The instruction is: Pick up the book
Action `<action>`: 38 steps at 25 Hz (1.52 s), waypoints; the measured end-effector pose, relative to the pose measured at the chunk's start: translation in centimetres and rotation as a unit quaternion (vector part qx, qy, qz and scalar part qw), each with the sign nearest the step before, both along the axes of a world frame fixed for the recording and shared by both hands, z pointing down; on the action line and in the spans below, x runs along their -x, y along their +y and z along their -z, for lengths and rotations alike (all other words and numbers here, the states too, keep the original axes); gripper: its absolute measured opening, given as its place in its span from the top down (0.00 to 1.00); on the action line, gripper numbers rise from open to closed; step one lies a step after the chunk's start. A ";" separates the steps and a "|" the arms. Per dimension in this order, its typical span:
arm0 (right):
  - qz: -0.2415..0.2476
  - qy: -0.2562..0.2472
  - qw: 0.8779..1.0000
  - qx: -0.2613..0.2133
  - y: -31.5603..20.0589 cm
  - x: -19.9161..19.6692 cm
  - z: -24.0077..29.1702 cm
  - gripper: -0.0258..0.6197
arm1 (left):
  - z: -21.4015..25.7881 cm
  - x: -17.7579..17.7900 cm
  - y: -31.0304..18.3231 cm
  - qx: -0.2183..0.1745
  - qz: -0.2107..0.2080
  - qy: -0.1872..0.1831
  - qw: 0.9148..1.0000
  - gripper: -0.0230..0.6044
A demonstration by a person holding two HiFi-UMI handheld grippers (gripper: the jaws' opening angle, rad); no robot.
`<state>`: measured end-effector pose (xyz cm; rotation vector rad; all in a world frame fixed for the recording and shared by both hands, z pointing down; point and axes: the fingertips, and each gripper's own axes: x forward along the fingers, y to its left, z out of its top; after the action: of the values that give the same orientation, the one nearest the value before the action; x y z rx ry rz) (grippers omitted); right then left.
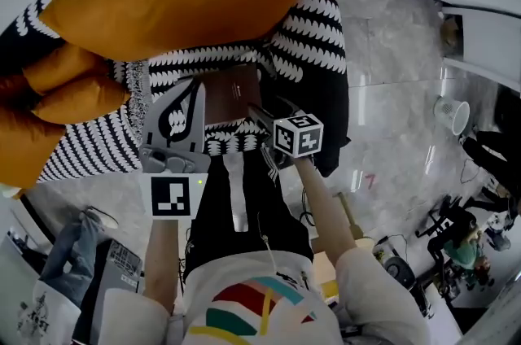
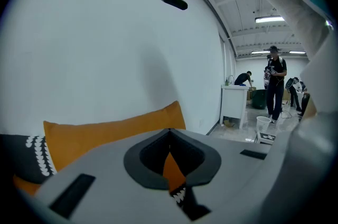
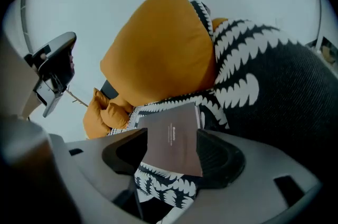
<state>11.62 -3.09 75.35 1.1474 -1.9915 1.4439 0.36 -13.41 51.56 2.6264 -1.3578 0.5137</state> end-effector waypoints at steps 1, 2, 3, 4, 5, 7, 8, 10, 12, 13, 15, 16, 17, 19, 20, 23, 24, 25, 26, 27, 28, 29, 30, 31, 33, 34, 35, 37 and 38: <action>-0.002 -0.001 1.000 0.015 0.3 0.1 -1.4 0.53 | -0.9 0.0 0.1 0.005 -0.004 -0.005 1.000 0.95; -0.003 0.000 1.000 0.027 0.6 0.1 -2.6 0.53 | -1.8 0.1 0.2 0.010 -0.008 -0.010 1.000 0.95; -0.002 0.002 0.999 0.037 0.8 0.2 -3.6 0.53 | -2.5 0.1 0.4 0.015 -0.011 -0.012 1.000 0.95; 0.000 0.003 0.999 0.045 1.0 0.3 -4.5 0.53 | -3.2 0.2 0.5 0.018 -0.014 -0.014 1.000 0.95; 0.003 0.003 0.999 0.052 1.2 0.5 -5.4 0.53 | -3.8 0.2 0.8 0.021 -0.016 -0.016 1.000 0.95; 0.011 0.001 0.998 0.066 1.3 0.8 -7.1 0.53 | -5.1 0.1 1.2 0.029 -0.019 -0.021 0.999 0.95; 0.016 0.000 0.997 0.073 1.4 0.9 -8.0 0.53 | -5.6 0.0 1.3 0.032 -0.017 -0.019 0.999 0.95; 0.025 0.002 0.996 0.082 1.5 1.2 -9.5 0.53 | -6.3 -0.2 1.4 0.035 -0.012 -0.011 0.999 0.95; 0.029 -0.006 0.996 0.088 1.5 1.5 -10.5 0.53 | -6.9 -0.2 1.4 0.038 -0.012 -0.009 0.999 0.95; 0.027 -0.018 0.995 0.092 1.4 1.5 -10.8 0.52 | -7.2 -0.1 1.3 0.039 -0.014 -0.010 0.999 0.95; 0.021 -0.046 0.994 0.101 1.3 1.3 -11.1 0.52 | -7.9 0.1 1.1 0.041 -0.017 -0.017 0.999 0.95; 0.020 -0.060 0.992 0.106 1.3 1.2 -11.1 0.52 | -8.0 0.2 0.9 0.042 -0.017 -0.019 0.999 0.95; 0.023 -0.074 0.991 0.112 1.3 1.3 -10.8 0.52 | -8.0 0.5 0.8 0.041 -0.014 -0.018 0.999 0.95; 0.044 -0.116 0.985 0.119 1.6 2.1 -9.3 0.52 | -7.6 1.3 0.6 0.039 -0.005 -0.016 0.999 0.95; 0.054 -0.139 0.982 0.117 1.6 2.8 -8.2 0.54 | -7.3 1.7 0.5 0.036 -0.001 -0.015 0.999 0.95; 0.082 -0.171 0.977 0.096 1.6 5.0 -5.1 0.62 | -6.6 3.1 0.5 0.032 0.014 -0.014 0.999 0.95; 0.090 -0.177 0.976 0.089 1.5 5.8 -4.3 0.64 | -6.3 3.6 0.4 0.032 0.021 -0.014 0.999 0.95; 0.093 -0.188 0.974 0.087 1.3 6.7 -3.4 0.65 | -6.0 4.1 0.4 0.030 0.030 -0.012 0.999 0.95; 0.094 -0.201 0.971 0.086 1.1 7.7 -2.7 0.65 | -5.7 4.8 0.3 0.027 0.039 -0.011 0.999 0.95; 0.093 -0.214 0.969 0.086 0.7 8.7 -2.0 0.65 | -5.4 5.5 0.3 0.025 0.048 -0.011 0.998 0.95; 0.094 -0.221 0.967 0.086 0.3 9.7 -1.5 0.65 | -5.2 6.2 0.3 0.022 0.056 -0.012 0.998 0.95; 0.096 -0.222 0.967 0.085 -0.1 10.7 -1.2 0.65 | -5.1 7.0 0.3 0.021 0.064 -0.013 0.998 0.95; 0.100 -0.219 0.967 0.085 -0.6 11.6 -1.0 0.65 | -5.0 7.9 0.4 0.020 0.072 -0.014 0.997 0.95; 0.104 -0.215 0.967 0.085 -1.1 12.6 -0.9 0.65 | -5.0 8.7 0.6 0.020 0.081 -0.014 0.996 0.95; 0.116 -0.211 0.967 0.087 -1.8 14.4 -0.6 0.66 | -5.0 10.5 1.0 0.022 0.098 -0.012 0.995 0.95; 0.125 -0.211 0.965 0.090 -1.9 15.4 -0.5 0.67 | -5.1 11.3 1.2 0.024 0.106 -0.012 0.994 0.95; 0.140 -0.208 0.963 0.096 -1.9 16.5 -0.5 0.67 | -5.1 12.2 1.5 0.025 0.114 -0.013 0.993 0.95; 0.178 -0.196 0.959 0.103 -1.6 18.9 -0.5 0.67 | -5.2 14.0 2.0 0.027 0.131 -0.015 0.991 0.95; 0.193 -0.191 0.957 0.104 -1.4 20.1 -0.4 0.67 | -5.2 15.0 2.3 0.027 0.140 -0.015 0.990 0.95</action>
<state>-8.48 -4.54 75.71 0.3774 -2.0927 1.6958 -14.61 -11.08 56.72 2.3386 -1.6616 0.5416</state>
